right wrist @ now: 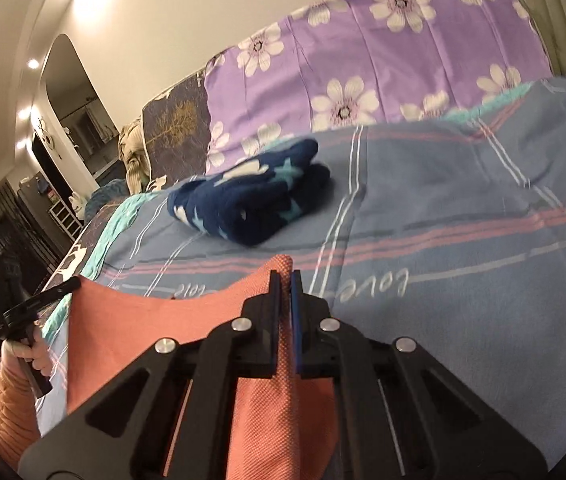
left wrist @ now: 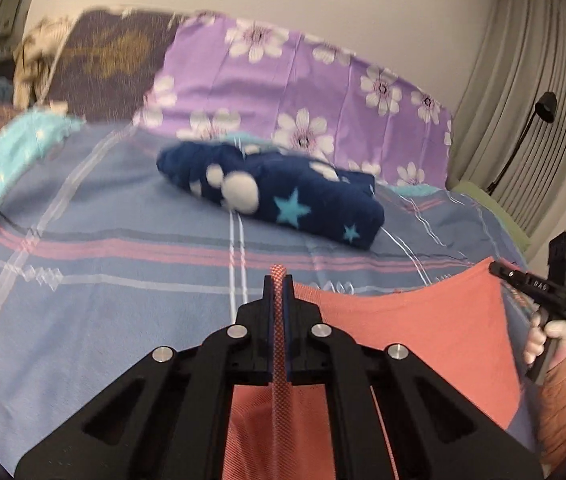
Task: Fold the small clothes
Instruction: 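Lay the folded coral shirt flat and open both tools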
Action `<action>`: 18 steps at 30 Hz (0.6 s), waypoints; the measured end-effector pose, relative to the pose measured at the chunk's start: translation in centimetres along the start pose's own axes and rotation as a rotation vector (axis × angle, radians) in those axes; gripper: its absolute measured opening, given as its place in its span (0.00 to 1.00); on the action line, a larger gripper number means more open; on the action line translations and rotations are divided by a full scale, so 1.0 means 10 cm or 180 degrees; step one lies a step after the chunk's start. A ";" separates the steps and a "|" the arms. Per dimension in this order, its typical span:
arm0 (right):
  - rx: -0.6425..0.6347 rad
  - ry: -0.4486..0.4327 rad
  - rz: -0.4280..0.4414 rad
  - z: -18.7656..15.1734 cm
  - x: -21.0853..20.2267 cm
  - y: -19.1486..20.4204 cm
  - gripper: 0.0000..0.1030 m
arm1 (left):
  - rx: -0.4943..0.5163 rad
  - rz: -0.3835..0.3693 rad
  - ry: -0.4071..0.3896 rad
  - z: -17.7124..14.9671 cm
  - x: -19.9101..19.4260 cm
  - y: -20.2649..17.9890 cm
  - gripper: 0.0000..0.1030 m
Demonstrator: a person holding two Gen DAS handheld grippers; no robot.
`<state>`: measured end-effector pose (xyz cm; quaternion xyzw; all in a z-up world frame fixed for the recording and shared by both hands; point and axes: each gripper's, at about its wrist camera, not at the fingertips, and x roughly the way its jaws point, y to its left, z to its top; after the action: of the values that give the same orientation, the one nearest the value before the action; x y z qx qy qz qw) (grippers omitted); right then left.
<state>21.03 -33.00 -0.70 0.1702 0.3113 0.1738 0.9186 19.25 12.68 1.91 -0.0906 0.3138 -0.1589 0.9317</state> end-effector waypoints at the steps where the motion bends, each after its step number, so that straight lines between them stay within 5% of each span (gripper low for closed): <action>1: 0.0001 0.0001 -0.0033 0.02 0.04 -0.01 0.05 | 0.0039 0.0085 -0.0024 0.03 0.02 0.01 0.03; 7: -0.0057 0.0740 -0.0623 -0.23 0.76 -0.22 0.13 | 0.0217 0.0554 0.0494 -0.20 0.66 0.17 0.10; 9: -0.0005 0.0678 -0.0579 -0.29 0.73 -0.26 0.15 | 0.0200 0.0650 0.0602 -0.31 0.78 0.23 0.13; 12: 0.0059 0.0568 -0.0524 -0.27 0.55 -0.29 0.27 | 0.0141 0.0584 0.0552 -0.35 0.70 0.25 0.20; 18: 0.0199 0.0567 -0.0284 -0.47 0.11 -0.29 0.28 | 0.0430 0.0307 0.0263 -0.47 0.16 -0.18 0.48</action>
<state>19.50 -34.11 -6.03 0.1686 0.4044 0.1373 0.8884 17.17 10.12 -2.24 -0.0057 0.3445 -0.1383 0.9285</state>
